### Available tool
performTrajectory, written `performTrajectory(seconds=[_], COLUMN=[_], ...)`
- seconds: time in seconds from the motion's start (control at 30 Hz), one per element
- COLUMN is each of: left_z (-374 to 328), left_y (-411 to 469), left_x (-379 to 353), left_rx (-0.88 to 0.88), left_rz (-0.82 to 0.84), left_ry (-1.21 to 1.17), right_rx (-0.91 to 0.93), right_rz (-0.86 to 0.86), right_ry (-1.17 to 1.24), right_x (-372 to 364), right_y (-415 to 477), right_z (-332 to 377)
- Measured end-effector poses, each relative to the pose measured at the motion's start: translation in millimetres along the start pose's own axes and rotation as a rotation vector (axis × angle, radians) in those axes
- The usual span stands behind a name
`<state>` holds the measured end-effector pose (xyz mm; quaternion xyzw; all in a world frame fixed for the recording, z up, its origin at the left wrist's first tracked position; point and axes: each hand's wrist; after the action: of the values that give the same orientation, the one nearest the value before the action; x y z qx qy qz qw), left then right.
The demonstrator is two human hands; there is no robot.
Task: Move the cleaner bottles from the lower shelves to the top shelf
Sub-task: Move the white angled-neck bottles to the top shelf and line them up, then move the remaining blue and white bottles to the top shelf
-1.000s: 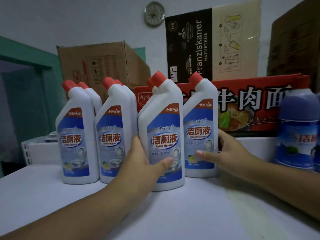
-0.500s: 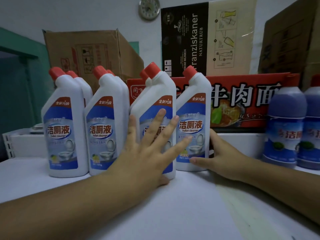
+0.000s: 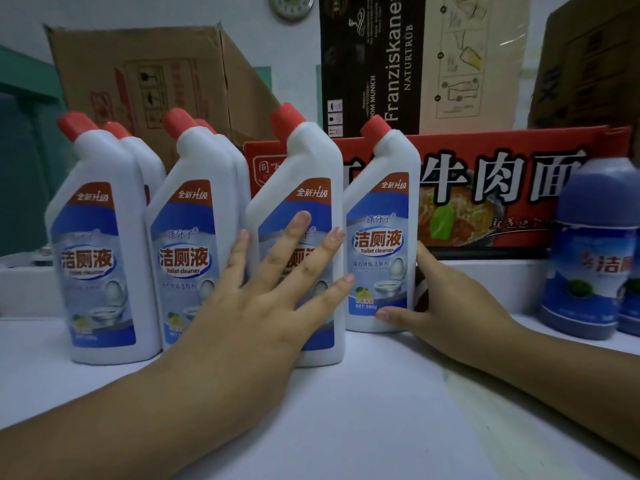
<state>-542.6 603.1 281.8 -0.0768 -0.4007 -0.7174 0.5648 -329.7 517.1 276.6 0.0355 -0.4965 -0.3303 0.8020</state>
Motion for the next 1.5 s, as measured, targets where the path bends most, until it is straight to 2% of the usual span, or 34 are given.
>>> performTrajectory(seconds=[0.27,0.33,0.5,0.6,0.67,0.73,0.8,0.87,0.93,1.0,1.07,1.1,1.13,1.17,1.2,1.23,1.27,1.37,1.5], left_z=[-2,-3,8,14,4,-20,-55,-97,-146,-200,-248,-268,-288,-308,-326,-344,-361,-412,-482], left_y=[8,11,1,-9,-23,-40,-56,-60,-51,-43,-36,-35,-37,-39,-41,-44,-46,-40,-16], left_x=[9,17,44,77,96,120,130,125,113,81,50,41,34,31,33,37,43,66,109], left_rx=[0.026,0.026,0.007,-0.009,-0.042,-0.175,-0.339,-0.479,-0.554,-0.582,-0.532,-0.511,-0.504,-0.508,-0.523,-0.54,-0.559,-0.583,-0.552], left_rz=[0.144,0.284,0.271,0.136,-0.127,-0.372,-0.451,-0.327,0.017,0.279,0.504,0.622,0.739,0.822,0.867,0.882,0.905,0.991,0.957], left_ry=[-0.104,-0.173,-0.455,-0.621,-0.696,-0.726,-0.943,-1.143,-1.357,-1.381,-1.321,-1.303,-1.317,-1.354,-1.394,-1.423,-1.431,-1.383,-1.381], right_rx=[-0.037,-0.032,-0.056,-0.103,-0.124,-0.165,-0.215,-0.264,-0.262,-0.307,-0.539,-0.746,-0.986,-1.212,-1.379,-1.485,-1.562,-1.673,-1.69], right_rz=[0.005,0.091,0.324,0.355,0.326,0.258,0.151,0.004,-0.27,-0.597,-0.778,-0.736,-0.562,-0.299,-0.046,0.131,0.201,0.13,-0.031], right_ry=[-0.293,-0.347,-0.435,-0.508,-0.531,-0.443,-0.286,-0.112,0.063,0.306,0.415,0.355,0.236,0.104,0.004,-0.062,-0.086,-0.068,-0.033], right_x=[3,11,38,49,57,67,78,89,94,86,68,57,46,34,24,16,12,30,80], right_y=[3,2,-13,-36,-53,-76,-109,-157,-215,-280,-346,-380,-414,-446,-478,-508,-534,-594,-650], right_z=[-6,-5,7,15,13,14,14,10,0,-17,-48,-66,-84,-100,-117,-133,-142,-161,-190])
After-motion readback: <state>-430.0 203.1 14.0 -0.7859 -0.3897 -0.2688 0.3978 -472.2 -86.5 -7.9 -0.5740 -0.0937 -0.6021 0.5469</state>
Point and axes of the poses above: each hand's wrist, its own y-axis towards the middle knuckle, its own x-axis out of the back of the hand, z = x × y, and after that the axes turned 11 degrees about -x, right-handed
